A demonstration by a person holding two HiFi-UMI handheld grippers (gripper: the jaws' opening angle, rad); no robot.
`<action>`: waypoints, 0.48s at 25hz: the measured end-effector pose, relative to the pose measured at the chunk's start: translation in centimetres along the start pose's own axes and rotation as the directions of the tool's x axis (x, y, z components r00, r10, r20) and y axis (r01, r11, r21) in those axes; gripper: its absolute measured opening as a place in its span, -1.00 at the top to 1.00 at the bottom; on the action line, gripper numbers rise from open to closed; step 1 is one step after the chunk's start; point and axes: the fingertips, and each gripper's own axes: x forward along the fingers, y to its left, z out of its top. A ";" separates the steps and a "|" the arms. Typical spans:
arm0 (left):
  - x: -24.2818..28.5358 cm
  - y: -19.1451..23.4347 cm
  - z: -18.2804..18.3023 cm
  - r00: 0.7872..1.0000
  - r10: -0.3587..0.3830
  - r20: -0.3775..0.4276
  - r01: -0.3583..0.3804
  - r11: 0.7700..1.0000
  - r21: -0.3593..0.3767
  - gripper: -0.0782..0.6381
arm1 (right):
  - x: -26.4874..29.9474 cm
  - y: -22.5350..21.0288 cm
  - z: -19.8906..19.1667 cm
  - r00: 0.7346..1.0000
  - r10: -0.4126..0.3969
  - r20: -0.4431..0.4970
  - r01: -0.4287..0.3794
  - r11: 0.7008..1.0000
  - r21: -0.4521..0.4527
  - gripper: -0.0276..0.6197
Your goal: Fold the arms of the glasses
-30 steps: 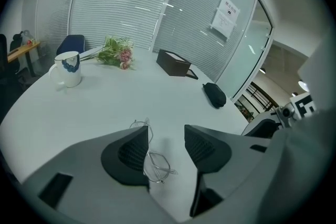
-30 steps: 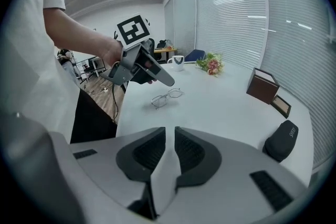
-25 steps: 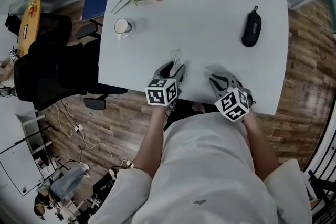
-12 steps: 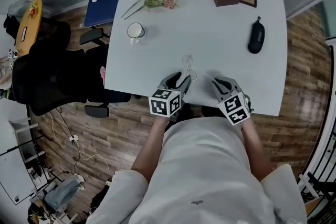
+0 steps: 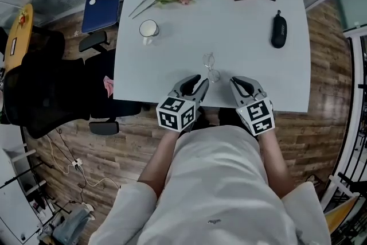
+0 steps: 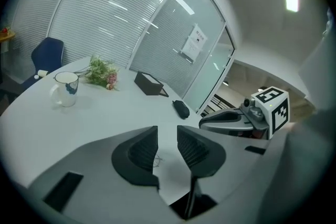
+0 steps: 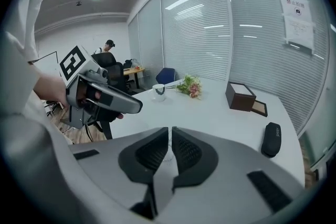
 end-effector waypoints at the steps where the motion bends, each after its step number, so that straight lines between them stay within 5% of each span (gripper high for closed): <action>1: -0.4 -0.2 0.4 1.000 -0.014 0.010 0.014 1.000 0.010 0.45 | -0.3 0.4 0.4 1.000 -0.011 0.013 0.011 1.000 0.003 0.83; 12: -5.1 -3.0 4.9 0.986 -0.129 0.110 0.115 0.985 0.126 0.58 | -4.2 2.7 4.8 0.980 -0.126 0.153 0.121 0.992 0.042 0.89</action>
